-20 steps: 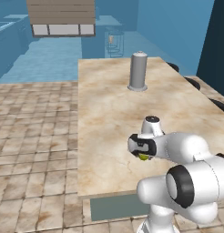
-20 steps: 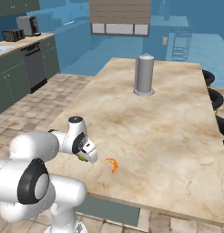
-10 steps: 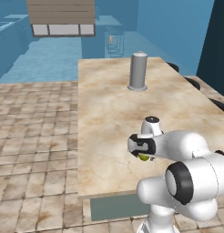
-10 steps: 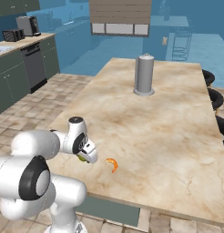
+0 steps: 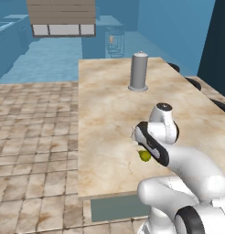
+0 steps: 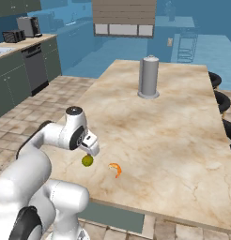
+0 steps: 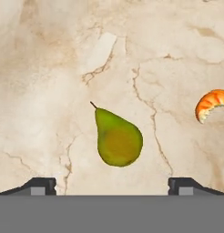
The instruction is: Open the fridge, remove the pear, onion, and shrimp, and place them on any counter.
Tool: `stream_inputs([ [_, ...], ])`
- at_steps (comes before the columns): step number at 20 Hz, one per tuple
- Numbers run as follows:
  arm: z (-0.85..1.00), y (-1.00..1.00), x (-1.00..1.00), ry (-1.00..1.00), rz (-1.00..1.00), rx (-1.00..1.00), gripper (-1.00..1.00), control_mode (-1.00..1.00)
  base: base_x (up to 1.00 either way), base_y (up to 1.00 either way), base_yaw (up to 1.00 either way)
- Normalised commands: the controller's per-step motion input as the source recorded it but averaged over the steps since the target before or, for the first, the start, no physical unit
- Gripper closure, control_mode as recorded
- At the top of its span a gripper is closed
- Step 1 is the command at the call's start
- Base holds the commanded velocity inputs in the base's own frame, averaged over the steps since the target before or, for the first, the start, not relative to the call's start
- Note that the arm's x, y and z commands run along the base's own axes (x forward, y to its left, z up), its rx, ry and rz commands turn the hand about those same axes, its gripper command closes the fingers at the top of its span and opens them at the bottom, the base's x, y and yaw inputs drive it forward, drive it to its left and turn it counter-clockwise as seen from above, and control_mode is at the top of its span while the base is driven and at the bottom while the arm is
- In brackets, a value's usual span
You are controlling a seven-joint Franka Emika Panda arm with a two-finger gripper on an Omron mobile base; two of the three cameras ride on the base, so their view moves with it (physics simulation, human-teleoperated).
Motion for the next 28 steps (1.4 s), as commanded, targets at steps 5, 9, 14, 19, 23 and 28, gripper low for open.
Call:
stream_inputs([
  [5, 1.0, 0.0, -0.44, -0.14, 0.3, 0.0, -1.0, -1.0, 0.0, 0.0, 0.0],
  [9, 1.0, 0.0, -0.59, -0.13, 0.25, -0.02, -1.0, -1.0, 0.0, 0.0, 0.0],
  [14, 1.0, 0.0, -0.53, -0.13, 0.13, -0.02, -1.0, -1.0, 0.0, 0.0, 0.0],
  [19, 1.0, 0.0, -0.66, -0.12, 0.03, -0.07, -1.0, -1.0, 0.0, 0.0, 0.0],
  [23, 0.98, 0.0, -0.73, -0.07, -0.01, -0.06, -1.0, -1.0, 0.0, 0.0, 0.0],
  [28, 0.52, 0.0, -0.6, 0.0, -0.01, -0.05, -1.0, -1.0, 0.0, 0.0, 0.0],
])
